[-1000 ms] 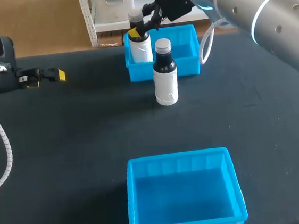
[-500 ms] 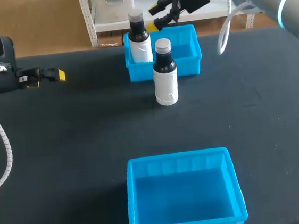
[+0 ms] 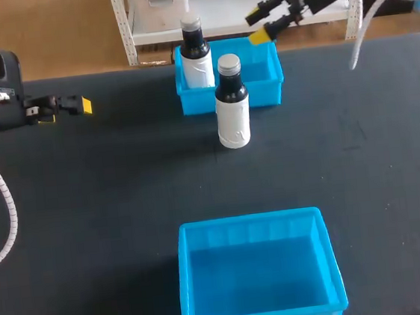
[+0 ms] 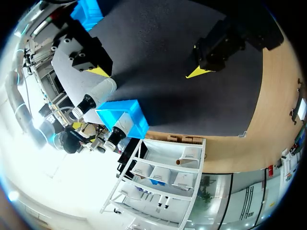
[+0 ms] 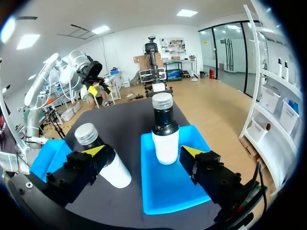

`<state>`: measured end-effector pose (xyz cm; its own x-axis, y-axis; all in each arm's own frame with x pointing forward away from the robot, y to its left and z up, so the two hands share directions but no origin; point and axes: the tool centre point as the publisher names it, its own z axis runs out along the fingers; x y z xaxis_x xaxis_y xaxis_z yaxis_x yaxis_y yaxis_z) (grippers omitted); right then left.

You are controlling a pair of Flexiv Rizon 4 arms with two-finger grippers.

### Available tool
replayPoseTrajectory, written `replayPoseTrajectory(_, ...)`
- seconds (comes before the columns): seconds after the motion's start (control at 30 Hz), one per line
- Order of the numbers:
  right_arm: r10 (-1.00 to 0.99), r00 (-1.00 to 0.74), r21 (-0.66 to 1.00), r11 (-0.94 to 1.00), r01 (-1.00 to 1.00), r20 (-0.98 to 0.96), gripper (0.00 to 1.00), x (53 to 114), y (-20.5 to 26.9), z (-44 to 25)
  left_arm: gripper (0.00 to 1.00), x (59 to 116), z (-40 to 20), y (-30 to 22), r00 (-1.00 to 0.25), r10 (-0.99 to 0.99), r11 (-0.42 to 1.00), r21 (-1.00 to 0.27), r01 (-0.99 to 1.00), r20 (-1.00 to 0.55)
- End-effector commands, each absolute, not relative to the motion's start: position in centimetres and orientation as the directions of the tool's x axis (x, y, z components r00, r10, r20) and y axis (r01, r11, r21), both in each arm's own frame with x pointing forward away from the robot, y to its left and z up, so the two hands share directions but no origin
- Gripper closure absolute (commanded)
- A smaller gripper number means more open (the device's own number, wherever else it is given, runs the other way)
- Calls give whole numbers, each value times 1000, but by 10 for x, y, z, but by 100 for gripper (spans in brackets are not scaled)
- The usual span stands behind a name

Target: Pick up the bottle, and place it in the far bin if it is heavy, or in the near bin if it is light.

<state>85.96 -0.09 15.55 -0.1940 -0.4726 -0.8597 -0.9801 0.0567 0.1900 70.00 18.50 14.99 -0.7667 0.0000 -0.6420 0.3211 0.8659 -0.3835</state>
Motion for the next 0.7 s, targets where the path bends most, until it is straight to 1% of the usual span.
replayPoseTrajectory(0.03,-464,-183,156,96,-983,-867,0,834,-24,165,0,700,150,185,-767,0,866,-383,321,-642)
replayPoseTrajectory(0.33,-469,-134,82,130,-988,-873,0,796,-38,172,0,700,150,185,-767,0,866,-383,321,-642)
replayPoseTrajectory(0.7,-477,-117,33,181,-983,-871,0,767,-25,153,0,700,150,185,-767,0,866,-383,321,-642)
